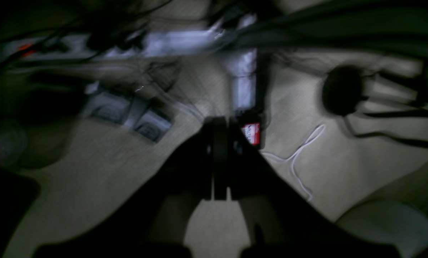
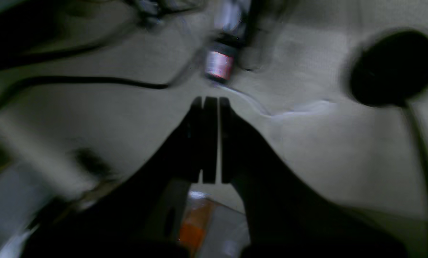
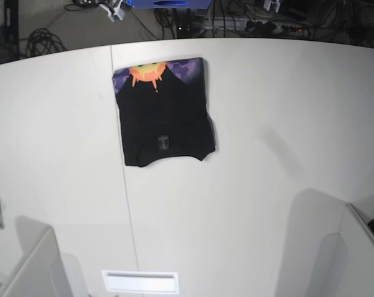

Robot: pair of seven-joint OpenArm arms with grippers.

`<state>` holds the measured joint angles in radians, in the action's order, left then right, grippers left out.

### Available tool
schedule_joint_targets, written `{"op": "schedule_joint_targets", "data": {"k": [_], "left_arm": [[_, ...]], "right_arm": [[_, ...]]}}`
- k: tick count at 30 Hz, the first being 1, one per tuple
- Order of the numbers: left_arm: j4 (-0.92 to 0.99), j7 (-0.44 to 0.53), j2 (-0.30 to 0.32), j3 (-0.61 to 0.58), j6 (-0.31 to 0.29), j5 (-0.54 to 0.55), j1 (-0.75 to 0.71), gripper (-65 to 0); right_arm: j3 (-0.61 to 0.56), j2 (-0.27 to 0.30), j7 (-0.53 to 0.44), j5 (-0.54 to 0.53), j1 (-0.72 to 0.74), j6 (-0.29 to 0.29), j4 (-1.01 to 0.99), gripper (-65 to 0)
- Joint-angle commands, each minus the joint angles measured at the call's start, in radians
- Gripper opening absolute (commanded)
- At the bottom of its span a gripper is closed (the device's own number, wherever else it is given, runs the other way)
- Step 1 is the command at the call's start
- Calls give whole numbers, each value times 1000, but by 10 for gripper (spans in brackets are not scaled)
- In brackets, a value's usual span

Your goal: Fold the T-shirt properly

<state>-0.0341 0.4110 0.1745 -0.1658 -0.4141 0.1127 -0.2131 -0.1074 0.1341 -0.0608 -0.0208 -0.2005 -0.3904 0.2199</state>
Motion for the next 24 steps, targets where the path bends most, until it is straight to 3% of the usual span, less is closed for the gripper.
{"op": "schedule_joint_targets", "data": {"k": [1,3,6,9,16,24], "left_arm": [[3,-17,-2,-1,17,3,4,-650],[3,-57,-22,1,33,5,28,-650],[3,-83,-40,1,53,3,54,-650],[1,-83,-51,-5,70,0,65,-650],[0,-80,-51,-5,71,0,114,-650],[-13,-80,-49,1,71,6,125,-650]], "right_arm": [[-24,2,-11,3,3,38,0,-650],[-87,-15,-11,3,14,138,2,-650],[-166,-18,-11,0,22,225,-1,-650],[-163,-20,-18,-1,22,236,-1,-650],[-41,-20,-146,-1,17,238,-3,-650],[-4,-17,-152,0,22,239,-3,-650]]}}
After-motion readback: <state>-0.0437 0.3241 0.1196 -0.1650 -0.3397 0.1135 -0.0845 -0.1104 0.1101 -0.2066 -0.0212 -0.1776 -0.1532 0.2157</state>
